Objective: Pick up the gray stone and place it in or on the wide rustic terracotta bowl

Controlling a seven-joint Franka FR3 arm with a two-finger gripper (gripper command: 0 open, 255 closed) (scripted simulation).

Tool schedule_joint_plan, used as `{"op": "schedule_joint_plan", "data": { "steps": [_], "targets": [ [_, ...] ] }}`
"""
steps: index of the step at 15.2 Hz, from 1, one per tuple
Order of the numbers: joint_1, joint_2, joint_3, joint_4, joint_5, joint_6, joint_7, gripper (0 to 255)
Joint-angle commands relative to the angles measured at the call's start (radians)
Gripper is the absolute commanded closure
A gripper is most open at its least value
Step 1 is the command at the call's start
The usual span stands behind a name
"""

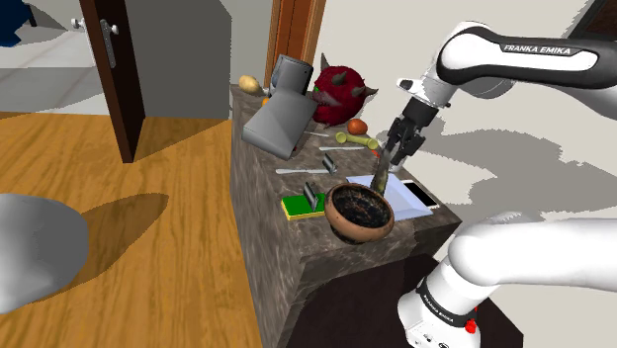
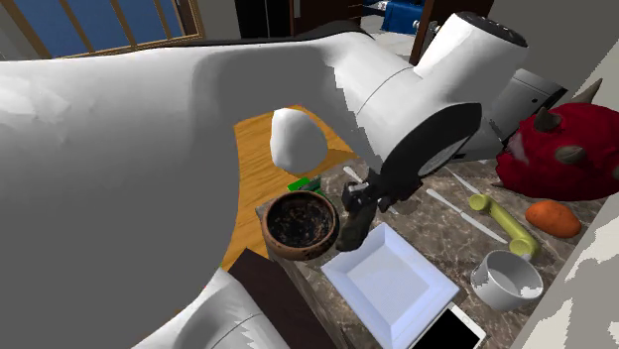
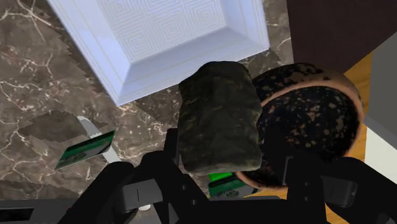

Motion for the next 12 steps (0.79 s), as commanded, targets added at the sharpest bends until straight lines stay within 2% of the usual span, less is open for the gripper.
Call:
{"op": "schedule_joint_plan", "data": {
  "steps": [1, 8, 12],
  "targets": [
    [0.007, -0.087, 0.030, -0.048, 0.016, -0.033, 0.035, 255],
    [0.062, -0.325, 0.146, -0.157, 0.107, -0.138, 0.169, 255],
    [0.064, -0.337, 0.151, -0.215, 0.113, -0.092, 0.160, 255]
  ]
}}
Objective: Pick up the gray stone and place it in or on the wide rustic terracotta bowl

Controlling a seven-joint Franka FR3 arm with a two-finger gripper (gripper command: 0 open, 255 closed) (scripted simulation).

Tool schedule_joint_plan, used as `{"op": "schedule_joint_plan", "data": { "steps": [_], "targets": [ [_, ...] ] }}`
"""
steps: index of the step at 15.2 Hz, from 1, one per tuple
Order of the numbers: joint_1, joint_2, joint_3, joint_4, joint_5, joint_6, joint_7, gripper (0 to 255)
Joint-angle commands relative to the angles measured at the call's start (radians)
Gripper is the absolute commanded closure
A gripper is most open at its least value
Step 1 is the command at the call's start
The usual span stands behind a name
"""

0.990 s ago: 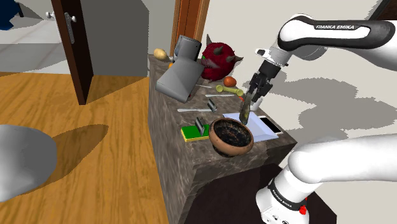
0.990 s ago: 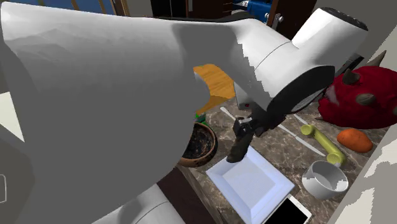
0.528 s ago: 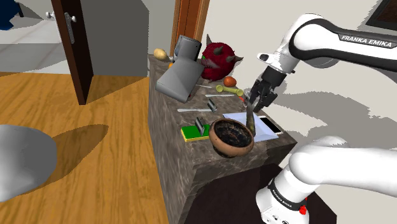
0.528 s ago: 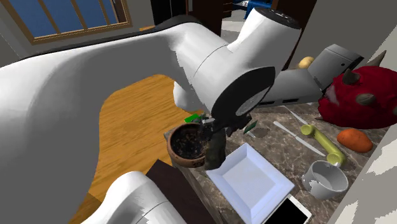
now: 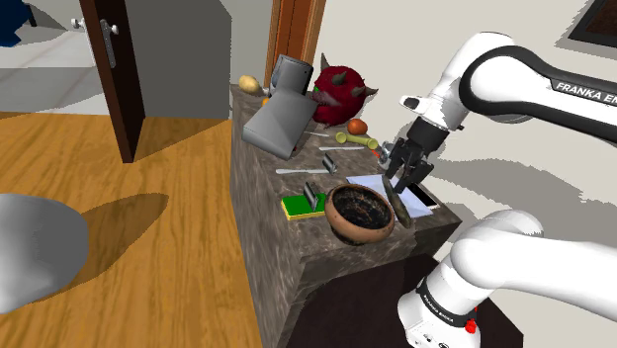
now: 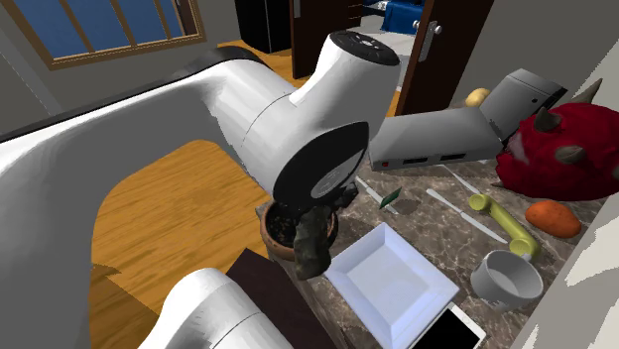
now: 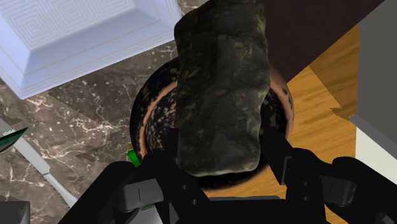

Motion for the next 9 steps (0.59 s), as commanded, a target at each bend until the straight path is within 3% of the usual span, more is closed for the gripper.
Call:
{"op": "schedule_joint_plan", "data": {
  "steps": [1, 9],
  "targets": [
    [0.002, -0.006, 0.005, -0.031, 0.006, 0.025, -0.002, 255],
    [0.008, -0.015, 0.017, -0.140, 0.021, 0.124, -0.021, 255]
  ]
}}
